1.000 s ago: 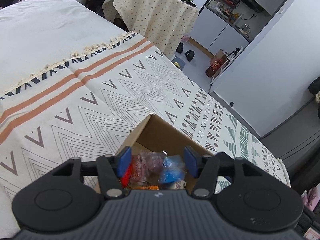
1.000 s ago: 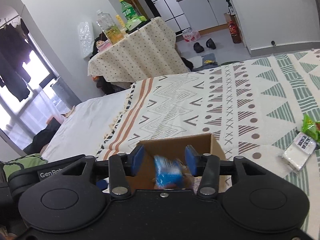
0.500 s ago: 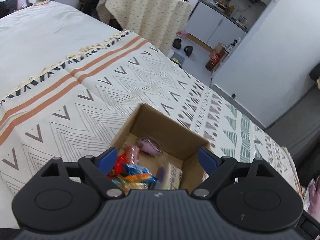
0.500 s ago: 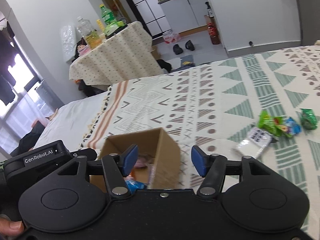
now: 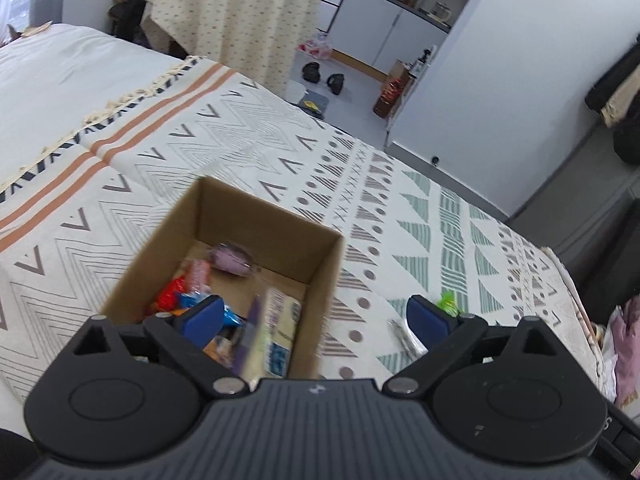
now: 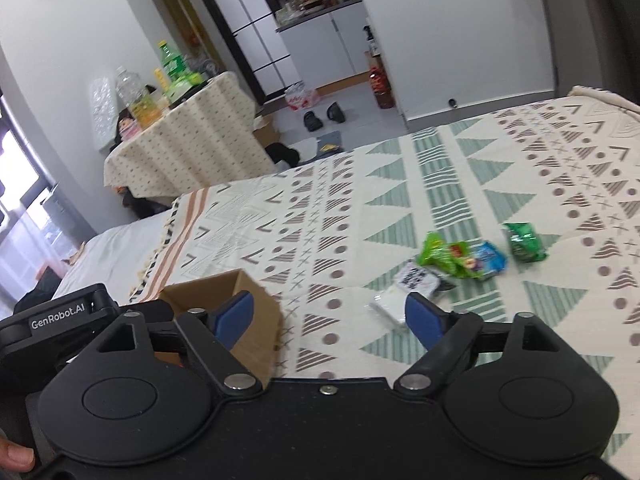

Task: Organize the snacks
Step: 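Move both open tools from the box back to the snack pile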

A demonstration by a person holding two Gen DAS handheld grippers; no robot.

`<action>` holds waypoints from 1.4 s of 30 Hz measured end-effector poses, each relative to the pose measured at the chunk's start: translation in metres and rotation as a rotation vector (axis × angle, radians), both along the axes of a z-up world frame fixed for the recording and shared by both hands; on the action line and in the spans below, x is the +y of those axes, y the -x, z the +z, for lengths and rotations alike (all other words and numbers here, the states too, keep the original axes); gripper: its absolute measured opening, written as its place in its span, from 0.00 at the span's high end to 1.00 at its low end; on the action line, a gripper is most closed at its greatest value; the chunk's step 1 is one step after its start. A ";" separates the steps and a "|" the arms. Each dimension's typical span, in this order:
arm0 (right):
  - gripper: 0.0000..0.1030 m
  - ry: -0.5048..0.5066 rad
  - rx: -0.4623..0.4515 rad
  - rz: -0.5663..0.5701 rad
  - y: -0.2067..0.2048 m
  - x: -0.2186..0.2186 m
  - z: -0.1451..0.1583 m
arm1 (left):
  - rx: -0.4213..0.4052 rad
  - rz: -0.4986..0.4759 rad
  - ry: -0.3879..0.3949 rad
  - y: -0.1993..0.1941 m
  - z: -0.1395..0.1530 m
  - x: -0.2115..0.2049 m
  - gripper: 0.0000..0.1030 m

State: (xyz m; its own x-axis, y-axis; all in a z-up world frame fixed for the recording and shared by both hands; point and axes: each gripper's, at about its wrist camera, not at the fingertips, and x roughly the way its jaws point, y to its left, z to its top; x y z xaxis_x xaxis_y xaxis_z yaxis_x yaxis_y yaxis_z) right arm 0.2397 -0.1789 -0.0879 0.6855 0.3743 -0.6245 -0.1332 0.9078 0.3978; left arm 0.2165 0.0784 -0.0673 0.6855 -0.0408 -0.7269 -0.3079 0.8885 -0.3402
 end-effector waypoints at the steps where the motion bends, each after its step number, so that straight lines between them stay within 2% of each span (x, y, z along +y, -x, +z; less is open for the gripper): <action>1: 0.15 0.000 -0.003 -0.006 0.000 -0.005 0.001 | 0.001 -0.009 -0.004 0.000 0.001 -0.005 0.05; 5: 0.07 -0.001 -0.018 -0.030 0.003 -0.025 0.003 | 0.000 -0.040 -0.011 -0.001 0.002 -0.025 0.02; 8: 0.06 -0.002 -0.022 -0.046 0.005 -0.039 0.002 | 0.004 -0.060 -0.014 -0.002 0.002 -0.039 0.02; 18: 0.05 -0.007 -0.013 -0.089 0.009 -0.084 -0.008 | 0.012 -0.108 -0.051 -0.009 -0.001 -0.078 0.02; 27: 0.05 -0.005 0.007 -0.119 0.006 -0.117 -0.024 | 0.002 -0.129 -0.055 -0.016 -0.008 -0.106 0.02; 35: 0.05 -0.007 0.029 -0.140 -0.004 -0.136 -0.044 | 0.014 -0.157 -0.054 -0.033 -0.023 -0.127 0.02; 42: 0.07 -0.020 0.023 -0.125 -0.023 -0.141 -0.058 | 0.025 -0.137 -0.050 -0.055 -0.038 -0.137 0.02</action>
